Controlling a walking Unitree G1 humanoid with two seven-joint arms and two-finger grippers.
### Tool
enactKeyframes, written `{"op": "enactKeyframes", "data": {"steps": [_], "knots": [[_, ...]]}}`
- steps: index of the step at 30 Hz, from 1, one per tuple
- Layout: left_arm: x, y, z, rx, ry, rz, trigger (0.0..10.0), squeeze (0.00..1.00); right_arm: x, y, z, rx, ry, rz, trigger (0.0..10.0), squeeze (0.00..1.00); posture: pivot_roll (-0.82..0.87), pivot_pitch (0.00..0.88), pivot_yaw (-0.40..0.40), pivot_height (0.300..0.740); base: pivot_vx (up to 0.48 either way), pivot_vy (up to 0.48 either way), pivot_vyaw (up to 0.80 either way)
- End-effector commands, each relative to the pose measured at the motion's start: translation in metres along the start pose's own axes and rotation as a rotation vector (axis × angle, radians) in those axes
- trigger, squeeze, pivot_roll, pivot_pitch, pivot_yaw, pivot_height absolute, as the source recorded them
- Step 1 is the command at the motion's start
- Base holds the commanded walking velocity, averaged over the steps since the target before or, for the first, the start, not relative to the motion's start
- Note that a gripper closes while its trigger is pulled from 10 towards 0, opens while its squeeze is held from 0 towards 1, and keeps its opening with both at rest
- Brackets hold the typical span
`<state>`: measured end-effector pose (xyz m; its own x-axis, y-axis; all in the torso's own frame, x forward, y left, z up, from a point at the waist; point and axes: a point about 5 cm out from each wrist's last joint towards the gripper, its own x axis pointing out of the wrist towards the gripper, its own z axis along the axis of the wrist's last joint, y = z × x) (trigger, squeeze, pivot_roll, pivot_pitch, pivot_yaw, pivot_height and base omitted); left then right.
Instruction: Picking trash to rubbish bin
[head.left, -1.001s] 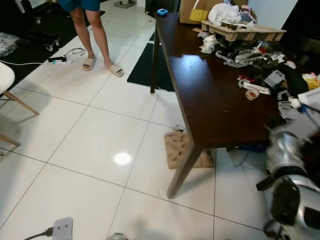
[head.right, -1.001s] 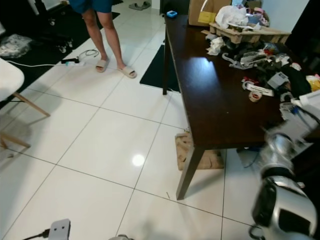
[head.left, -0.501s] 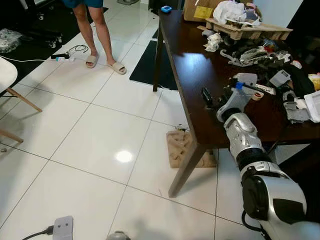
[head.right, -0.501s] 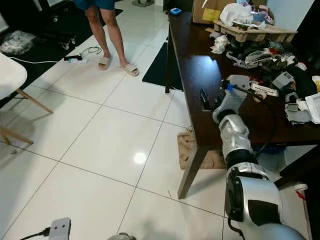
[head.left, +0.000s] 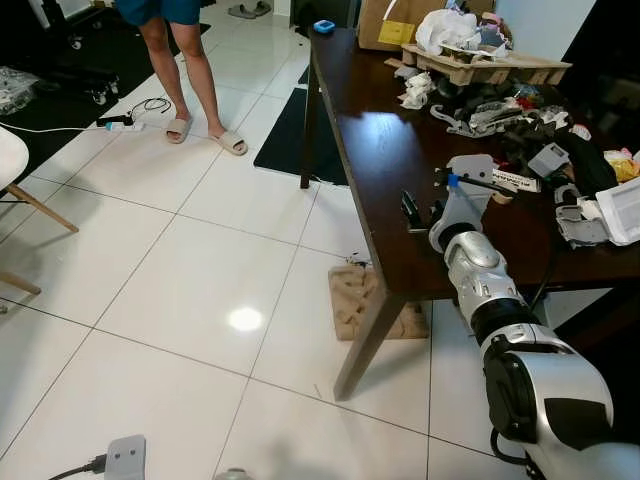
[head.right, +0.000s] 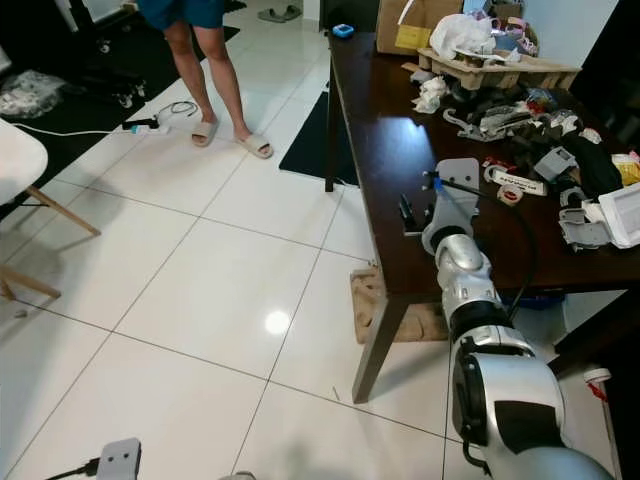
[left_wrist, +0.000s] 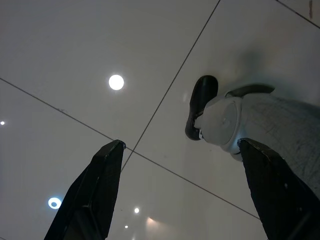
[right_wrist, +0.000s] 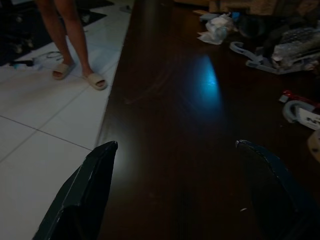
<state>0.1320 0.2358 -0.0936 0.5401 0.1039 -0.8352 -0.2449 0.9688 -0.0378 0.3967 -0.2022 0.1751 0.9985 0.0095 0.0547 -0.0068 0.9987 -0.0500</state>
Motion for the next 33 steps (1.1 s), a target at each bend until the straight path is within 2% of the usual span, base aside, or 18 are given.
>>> {"op": "enactKeyframes", "data": {"steps": [1, 6, 12, 21, 26, 33], "knots": [[-0.0019, -0.0006, -0.0095, 0.019, 0.03, -0.006, 10.0, 0.0, -0.0017, -0.0046, -0.0057, -0.018, 0.032, -0.02, 10.0, 0.0, 0.23, 0.114, -0.047, 0.74, 0.3, 0.0, 0.0], [-0.0021, -0.0011, -0.0104, 0.018, 0.031, -0.009, 10.0, 0.0, -0.0027, -0.005, -0.0098, -0.064, 0.056, -0.037, 10.0, 0.0, 0.23, 0.118, -0.048, 0.74, 0.299, 0.0, 0.0], [-0.0022, -0.001, -0.0107, 0.017, 0.031, -0.008, 10.0, 0.0, -0.0031, -0.0067, -0.0114, -0.059, 0.07, -0.054, 10.0, 0.0, 0.23, 0.118, -0.048, 0.74, 0.301, 0.0, 0.0], [-0.0023, -0.0006, -0.0109, 0.022, 0.033, -0.011, 10.0, 0.0, -0.0038, -0.0136, -0.0134, -0.035, 0.099, -0.094, 10.0, 0.0, 0.23, 0.12, -0.048, 0.74, 0.302, 0.0, -0.76], [-0.0025, 0.0007, -0.0108, 0.027, 0.034, -0.009, 10.0, 0.0, -0.0036, -0.0123, -0.0115, -0.034, 0.077, -0.085, 10.0, 0.0, 0.23, 0.119, -0.045, 0.74, 0.302, 0.0, -0.79], [-0.0029, 0.0017, -0.0117, 0.03, 0.037, -0.008, 10.0, 0.0, -0.0031, -0.0091, -0.0112, -0.028, 0.074, -0.075, 10.0, 0.0, 0.23, 0.119, -0.044, 0.74, 0.303, 0.0, 0.0]]}}
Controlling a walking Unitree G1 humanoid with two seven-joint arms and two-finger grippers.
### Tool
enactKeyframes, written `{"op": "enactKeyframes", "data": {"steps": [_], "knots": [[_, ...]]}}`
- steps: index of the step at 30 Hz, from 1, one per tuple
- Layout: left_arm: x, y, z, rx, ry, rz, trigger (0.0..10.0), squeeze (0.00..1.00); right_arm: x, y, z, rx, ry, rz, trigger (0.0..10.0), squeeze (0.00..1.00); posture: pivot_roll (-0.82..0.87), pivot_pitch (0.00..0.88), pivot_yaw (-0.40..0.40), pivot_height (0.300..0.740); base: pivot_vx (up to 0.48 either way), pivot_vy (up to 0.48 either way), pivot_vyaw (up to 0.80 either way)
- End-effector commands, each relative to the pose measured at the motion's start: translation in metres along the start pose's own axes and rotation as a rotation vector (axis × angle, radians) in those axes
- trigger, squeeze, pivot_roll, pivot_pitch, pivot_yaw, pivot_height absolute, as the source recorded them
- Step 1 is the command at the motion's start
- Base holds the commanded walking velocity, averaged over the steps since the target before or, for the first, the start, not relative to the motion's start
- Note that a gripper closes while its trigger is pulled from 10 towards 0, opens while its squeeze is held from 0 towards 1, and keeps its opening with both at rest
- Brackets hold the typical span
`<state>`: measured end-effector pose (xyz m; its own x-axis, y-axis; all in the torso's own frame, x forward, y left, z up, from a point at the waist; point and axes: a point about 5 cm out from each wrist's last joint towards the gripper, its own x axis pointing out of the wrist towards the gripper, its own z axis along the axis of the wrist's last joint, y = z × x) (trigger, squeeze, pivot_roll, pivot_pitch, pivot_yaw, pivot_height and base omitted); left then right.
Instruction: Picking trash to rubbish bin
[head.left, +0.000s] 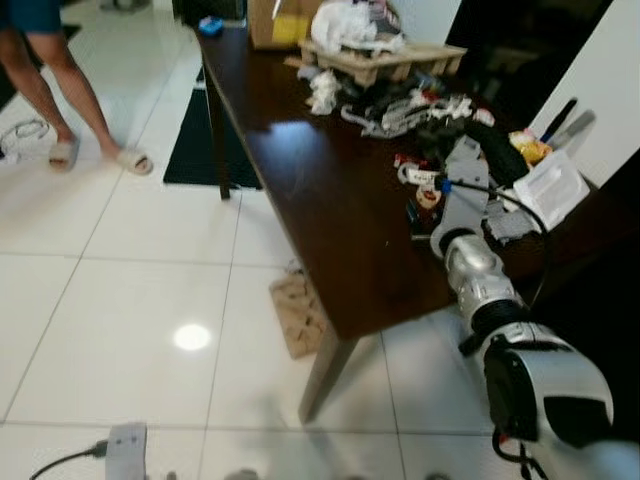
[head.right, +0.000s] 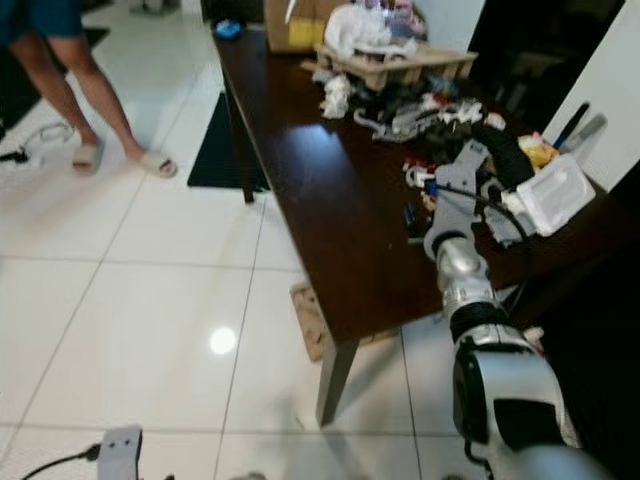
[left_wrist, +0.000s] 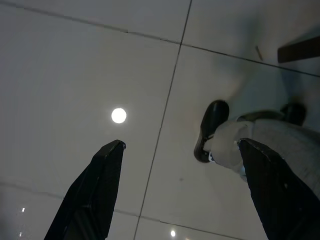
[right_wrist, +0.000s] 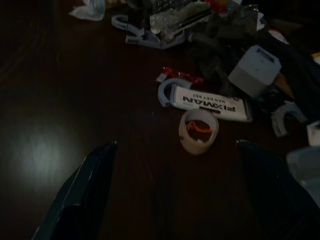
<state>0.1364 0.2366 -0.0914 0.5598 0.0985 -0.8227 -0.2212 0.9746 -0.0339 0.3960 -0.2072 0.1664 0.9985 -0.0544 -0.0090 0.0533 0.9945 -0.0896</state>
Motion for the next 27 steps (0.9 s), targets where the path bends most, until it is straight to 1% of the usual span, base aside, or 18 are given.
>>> {"op": "enactKeyframes", "data": {"steps": [1, 9, 12, 18, 21, 24, 27], "knots": [[-0.004, 0.002, -0.017, 0.008, 0.059, 0.002, 10.0, 0.0, -0.001, -0.004, -0.003, 0.013, 0.006, -0.012, 10.0, 0.0, 0.23, 0.119, -0.044, 0.74, 0.304, 0.0, 0.0], [-0.005, 0.002, -0.019, 0.0, 0.062, 0.003, 10.0, 0.0, -0.001, -0.004, -0.002, 0.005, 0.004, -0.012, 10.0, 0.0, 0.23, 0.13, -0.046, 0.74, 0.303, 0.0, 0.0], [-0.005, 0.001, -0.021, -0.03, 0.068, 0.008, 10.0, 0.0, -0.001, -0.006, -0.001, -0.003, 0.001, -0.018, 10.0, 0.0, 0.22, 0.133, -0.048, 0.74, 0.0, 0.0, 0.0], [-0.005, 0.0, -0.022, -0.032, 0.066, 0.009, 10.0, 0.0, -0.001, -0.009, -0.002, -0.053, 0.02, -0.041, 10.0, 0.0, 0.22, 0.139, -0.051, 0.74, 0.0, 0.0, 0.0], [-0.005, 0.0, -0.022, -0.031, 0.066, 0.009, 10.0, 0.0, -0.002, -0.009, -0.004, -0.059, 0.036, -0.049, 10.0, 0.0, 0.22, 0.141, -0.051, 0.74, 0.0, 0.0, 0.0], [-0.005, -0.001, -0.023, -0.032, 0.065, 0.011, 10.0, 0.0, -0.003, -0.015, -0.012, -0.082, 0.091, -0.077, 10.0, 0.0, 0.22, 0.148, -0.056, 0.74, 0.0, 0.0, -0.65], [-0.006, 0.0, -0.025, -0.035, 0.065, 0.014, 10.0, 0.0, -0.005, -0.02, -0.015, -0.085, 0.113, -0.087, 10.0, 0.0, 0.22, 0.153, -0.057, 0.74, 0.0, 0.0, -0.77]]}}
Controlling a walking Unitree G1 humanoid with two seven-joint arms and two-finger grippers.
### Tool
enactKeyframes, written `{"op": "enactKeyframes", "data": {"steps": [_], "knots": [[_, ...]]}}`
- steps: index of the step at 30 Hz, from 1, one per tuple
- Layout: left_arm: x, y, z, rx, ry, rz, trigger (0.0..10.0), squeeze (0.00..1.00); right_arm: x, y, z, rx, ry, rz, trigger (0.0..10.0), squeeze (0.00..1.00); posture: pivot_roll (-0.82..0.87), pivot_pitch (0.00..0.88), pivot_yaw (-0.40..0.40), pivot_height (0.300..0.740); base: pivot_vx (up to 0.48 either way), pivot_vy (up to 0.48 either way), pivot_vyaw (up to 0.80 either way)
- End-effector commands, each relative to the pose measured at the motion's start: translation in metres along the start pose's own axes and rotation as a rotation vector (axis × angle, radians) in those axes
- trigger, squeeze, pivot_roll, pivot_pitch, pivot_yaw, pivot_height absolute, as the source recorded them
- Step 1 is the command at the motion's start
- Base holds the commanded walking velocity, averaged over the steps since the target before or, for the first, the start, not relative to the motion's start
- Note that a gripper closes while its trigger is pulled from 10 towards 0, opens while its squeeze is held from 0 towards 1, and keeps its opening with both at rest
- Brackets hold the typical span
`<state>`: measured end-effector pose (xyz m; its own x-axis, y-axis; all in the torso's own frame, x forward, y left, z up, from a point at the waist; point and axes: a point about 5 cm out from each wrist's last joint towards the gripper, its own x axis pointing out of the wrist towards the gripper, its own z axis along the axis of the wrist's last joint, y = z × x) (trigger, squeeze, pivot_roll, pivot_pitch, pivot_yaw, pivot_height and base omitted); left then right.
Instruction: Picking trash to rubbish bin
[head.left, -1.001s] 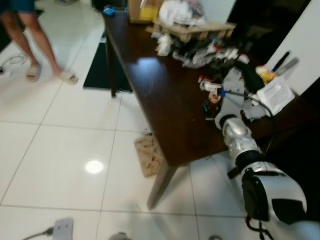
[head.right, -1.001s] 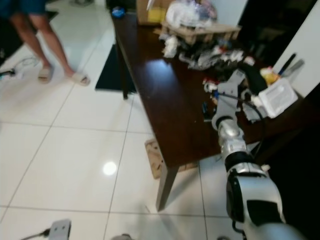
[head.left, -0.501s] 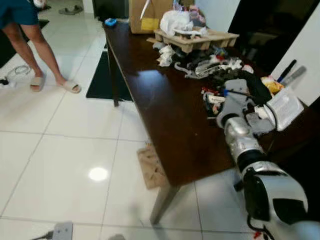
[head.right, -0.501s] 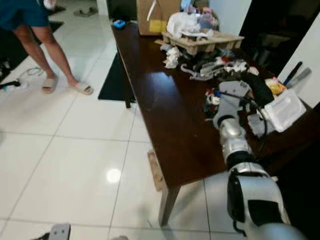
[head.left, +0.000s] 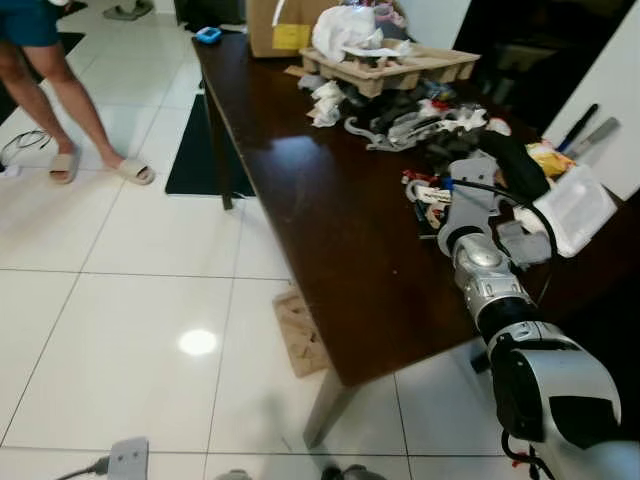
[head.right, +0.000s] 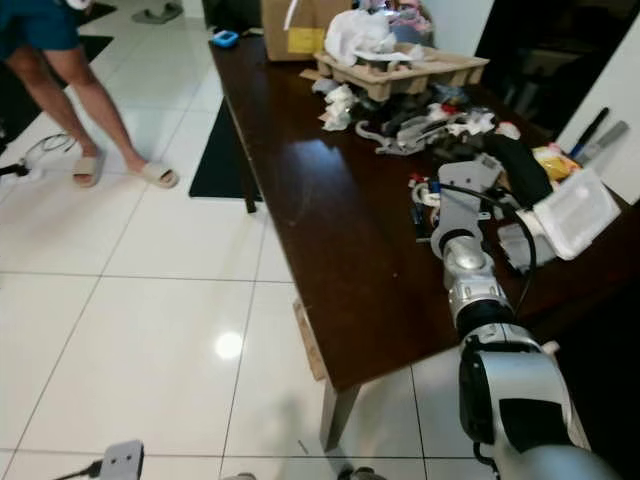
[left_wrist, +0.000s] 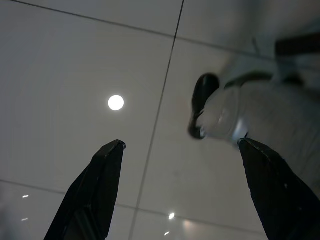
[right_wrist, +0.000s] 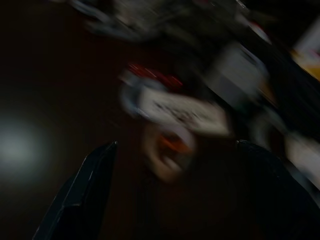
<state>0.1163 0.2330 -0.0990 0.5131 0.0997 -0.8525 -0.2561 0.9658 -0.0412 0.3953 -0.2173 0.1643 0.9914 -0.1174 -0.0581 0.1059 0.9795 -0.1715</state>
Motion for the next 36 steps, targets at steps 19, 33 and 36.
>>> {"op": "enactKeyframes", "data": {"steps": [19, 33, 36], "knots": [[-0.003, 0.003, -0.008, 0.006, 0.007, 0.016, 10.0, 0.0, -0.003, 0.037, -0.003, 0.039, 0.0, 0.225, 10.0, 0.0, 0.22, 0.178, -0.063, 0.74, 0.0, 0.0, -0.47], [-0.009, 0.008, -0.024, -0.001, 0.03, 0.027, 10.0, 0.0, -0.003, 0.06, 0.019, 0.121, -0.124, 0.305, 10.0, 0.0, 0.22, 0.253, -0.072, 0.74, 0.0, 0.0, 0.0], [-0.012, 0.012, -0.032, 0.001, 0.043, 0.031, 10.0, 0.0, 0.001, 0.056, 0.038, 0.124, -0.193, 0.303, 10.0, 0.0, 0.22, 0.266, -0.073, 0.74, 0.0, 0.0, 0.0]]}}
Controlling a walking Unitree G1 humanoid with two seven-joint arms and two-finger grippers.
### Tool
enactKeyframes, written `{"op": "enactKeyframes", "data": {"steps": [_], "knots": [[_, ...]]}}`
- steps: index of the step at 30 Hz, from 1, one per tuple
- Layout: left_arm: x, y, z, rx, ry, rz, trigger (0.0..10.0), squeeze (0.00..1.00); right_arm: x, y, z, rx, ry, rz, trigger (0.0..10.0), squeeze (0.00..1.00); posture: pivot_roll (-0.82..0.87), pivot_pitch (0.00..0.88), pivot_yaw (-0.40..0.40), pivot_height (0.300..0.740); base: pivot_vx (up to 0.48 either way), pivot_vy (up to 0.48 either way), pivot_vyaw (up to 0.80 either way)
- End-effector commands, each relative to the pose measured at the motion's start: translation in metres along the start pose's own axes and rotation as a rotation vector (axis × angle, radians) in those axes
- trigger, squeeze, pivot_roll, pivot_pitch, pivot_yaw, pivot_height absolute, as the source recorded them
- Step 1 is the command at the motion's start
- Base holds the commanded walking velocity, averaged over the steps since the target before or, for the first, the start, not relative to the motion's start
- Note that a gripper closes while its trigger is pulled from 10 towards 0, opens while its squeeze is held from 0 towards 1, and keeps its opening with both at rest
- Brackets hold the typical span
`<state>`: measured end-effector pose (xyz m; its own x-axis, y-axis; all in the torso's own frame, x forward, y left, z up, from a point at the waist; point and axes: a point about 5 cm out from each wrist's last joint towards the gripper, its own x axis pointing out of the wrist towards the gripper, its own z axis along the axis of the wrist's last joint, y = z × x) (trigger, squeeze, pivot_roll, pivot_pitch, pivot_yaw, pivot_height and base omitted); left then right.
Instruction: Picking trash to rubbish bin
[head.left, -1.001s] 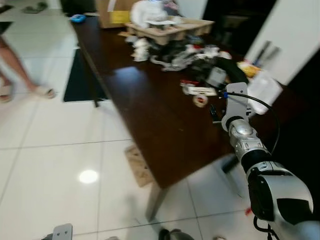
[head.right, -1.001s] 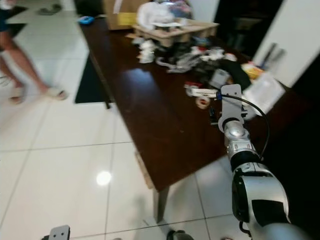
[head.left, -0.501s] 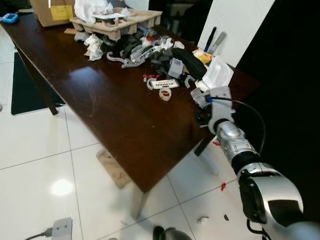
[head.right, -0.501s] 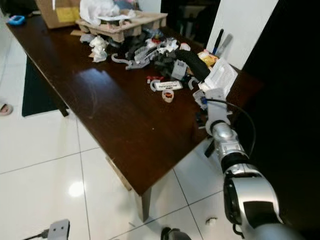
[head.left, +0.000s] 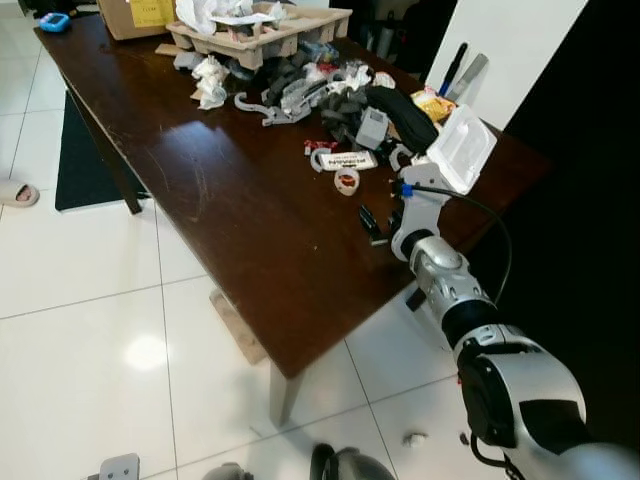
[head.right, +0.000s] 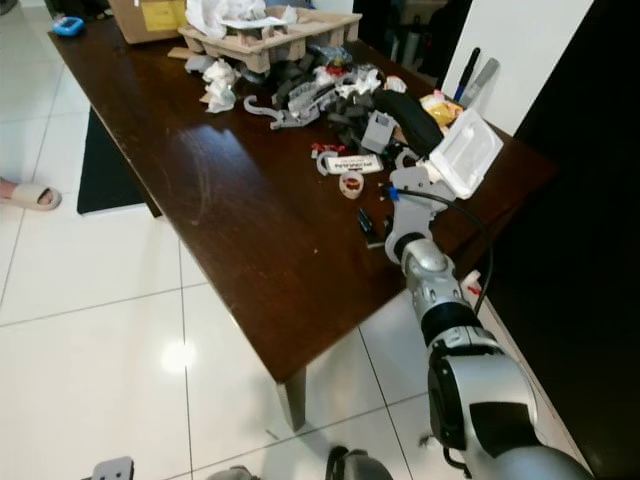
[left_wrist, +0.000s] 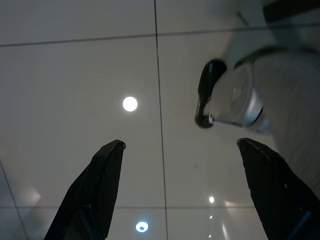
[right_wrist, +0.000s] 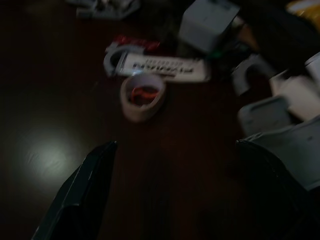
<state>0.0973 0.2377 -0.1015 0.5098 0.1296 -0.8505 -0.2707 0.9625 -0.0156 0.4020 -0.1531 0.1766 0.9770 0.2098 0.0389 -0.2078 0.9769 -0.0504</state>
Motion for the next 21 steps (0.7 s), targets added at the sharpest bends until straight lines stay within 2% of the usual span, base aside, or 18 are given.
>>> {"op": "enactKeyframes", "data": {"steps": [1, 8, 14, 21], "knots": [[-0.005, 0.002, -0.017, 0.001, 0.048, 0.002, 10.0, 0.0, 0.003, -0.005, 0.015, -0.004, -0.062, -0.01, 10.0, 0.0, 0.22, 0.266, -0.073, 0.74, 0.0, 0.0, 0.0], [-0.007, 0.007, -0.019, 0.003, 0.048, 0.008, 10.0, 0.0, 0.006, -0.001, 0.02, -0.074, -0.053, -0.018, 10.0, 0.0, 0.23, 0.28, -0.073, 0.74, 0.0, 0.0, 0.0], [-0.006, 0.006, -0.014, 0.012, 0.028, 0.0, 10.0, 0.0, 0.01, 0.008, 0.017, -0.133, -0.023, -0.025, 10.0, 0.0, 0.23, 0.306, -0.07, 0.74, 0.0, 0.0, 0.0], [-0.002, 0.002, -0.001, 0.017, -0.03, -0.014, 10.0, 0.0, 0.017, 0.017, 0.028, -0.184, -0.018, -0.043, 10.0, 0.0, 0.25, 0.338, -0.076, 0.74, 0.0, 0.0, 0.0]]}}
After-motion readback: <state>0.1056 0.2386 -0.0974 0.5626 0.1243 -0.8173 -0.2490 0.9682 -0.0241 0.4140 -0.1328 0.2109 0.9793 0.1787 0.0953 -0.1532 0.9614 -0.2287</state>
